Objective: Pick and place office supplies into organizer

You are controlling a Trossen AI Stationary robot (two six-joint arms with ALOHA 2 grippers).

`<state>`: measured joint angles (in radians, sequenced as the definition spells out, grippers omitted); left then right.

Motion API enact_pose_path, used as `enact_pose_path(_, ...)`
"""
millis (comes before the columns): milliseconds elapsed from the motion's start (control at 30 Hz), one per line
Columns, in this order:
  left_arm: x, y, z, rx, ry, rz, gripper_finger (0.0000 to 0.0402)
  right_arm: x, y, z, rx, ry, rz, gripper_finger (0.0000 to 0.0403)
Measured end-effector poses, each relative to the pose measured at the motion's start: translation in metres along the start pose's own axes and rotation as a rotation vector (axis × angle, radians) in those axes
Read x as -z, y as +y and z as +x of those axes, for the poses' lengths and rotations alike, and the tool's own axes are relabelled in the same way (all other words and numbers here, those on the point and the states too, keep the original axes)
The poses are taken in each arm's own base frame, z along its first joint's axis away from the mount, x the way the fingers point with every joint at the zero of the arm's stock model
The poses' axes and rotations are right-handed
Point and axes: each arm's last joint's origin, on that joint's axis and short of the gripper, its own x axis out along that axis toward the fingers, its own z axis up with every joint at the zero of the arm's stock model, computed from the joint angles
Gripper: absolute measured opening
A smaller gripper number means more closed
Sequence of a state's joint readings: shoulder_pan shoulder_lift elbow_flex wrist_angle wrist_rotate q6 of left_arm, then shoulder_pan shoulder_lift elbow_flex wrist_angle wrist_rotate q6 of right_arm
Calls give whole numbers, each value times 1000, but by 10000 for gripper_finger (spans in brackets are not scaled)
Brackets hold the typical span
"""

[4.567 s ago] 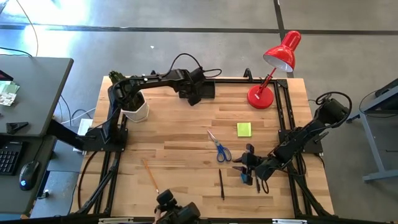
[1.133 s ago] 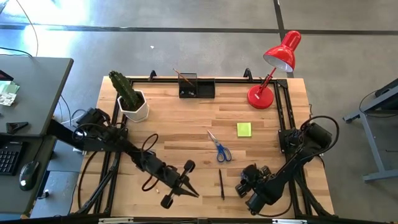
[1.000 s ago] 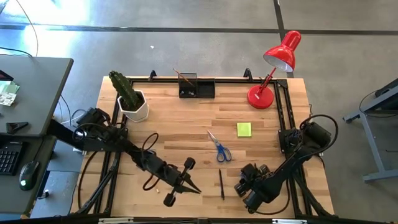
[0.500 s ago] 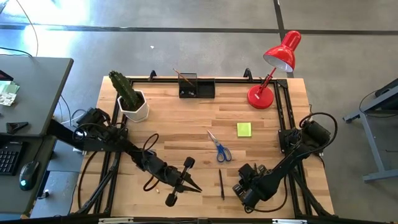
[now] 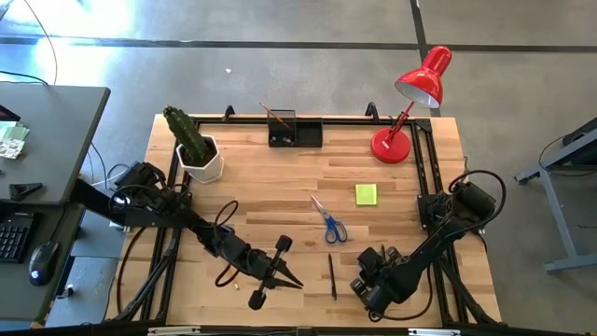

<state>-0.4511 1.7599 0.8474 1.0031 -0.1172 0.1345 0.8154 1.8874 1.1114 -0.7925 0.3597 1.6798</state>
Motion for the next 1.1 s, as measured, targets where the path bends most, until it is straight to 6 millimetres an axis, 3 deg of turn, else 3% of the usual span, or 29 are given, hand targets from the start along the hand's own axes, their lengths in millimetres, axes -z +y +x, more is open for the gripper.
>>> enact_pose_path(467,0,0,0,-5,4,0,32,-7,8,3,-68,-110,-64,85)
enact_pose_path(633,0,0,0,-5,4,-1,31,-18,8,6,-57,-137,-99,78)
enact_pose_path(867,0,0,0,-5,4,-2,28,-56,8,-4,-96,-160,-154,76)
enact_pose_path(1100,-4,0,-1,-4,-9,-10,28,-115,-5,-25,-111,-280,-202,76)
